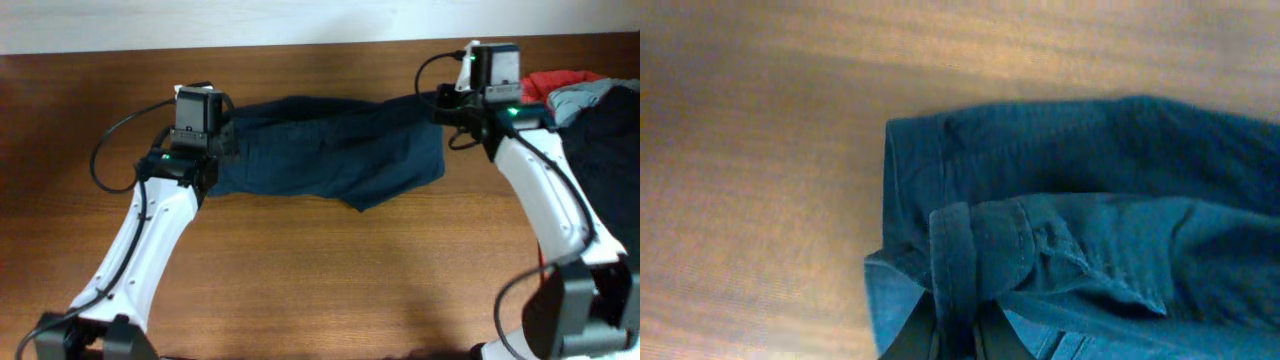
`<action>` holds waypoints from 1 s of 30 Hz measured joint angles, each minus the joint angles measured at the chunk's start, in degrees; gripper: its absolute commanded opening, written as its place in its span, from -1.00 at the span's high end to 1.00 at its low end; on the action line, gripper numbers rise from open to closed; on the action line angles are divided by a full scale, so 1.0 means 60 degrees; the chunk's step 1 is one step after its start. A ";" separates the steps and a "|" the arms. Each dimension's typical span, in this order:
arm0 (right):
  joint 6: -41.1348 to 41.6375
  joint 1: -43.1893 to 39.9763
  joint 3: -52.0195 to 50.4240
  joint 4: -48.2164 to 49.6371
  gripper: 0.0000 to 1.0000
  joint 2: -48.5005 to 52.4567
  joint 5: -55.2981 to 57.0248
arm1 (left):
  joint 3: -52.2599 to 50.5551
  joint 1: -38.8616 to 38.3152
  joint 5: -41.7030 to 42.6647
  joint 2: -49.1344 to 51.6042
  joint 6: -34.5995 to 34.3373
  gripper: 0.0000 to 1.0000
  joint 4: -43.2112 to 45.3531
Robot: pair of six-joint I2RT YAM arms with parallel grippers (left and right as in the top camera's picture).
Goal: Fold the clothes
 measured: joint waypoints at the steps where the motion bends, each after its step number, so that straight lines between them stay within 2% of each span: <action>1: -0.0036 0.0047 0.0000 0.0178 0.92 0.0197 0.0025 | 0.0000 0.0007 -0.0040 0.0109 -0.0018 0.85 0.0149; 14: -0.0317 0.0390 0.0000 0.2215 0.92 0.2087 0.0058 | 0.0000 0.0066 -0.0812 0.2255 -0.0047 0.84 0.2040; 21: -0.0324 0.0390 0.0000 0.2528 0.92 0.2688 0.0058 | 0.0000 0.0229 -0.1209 0.3424 -0.0058 0.85 0.2667; 30: -0.0342 0.0525 0.0000 0.2710 0.91 0.2838 0.0044 | 0.0000 0.0725 -0.1169 0.3748 -0.0062 0.85 0.3151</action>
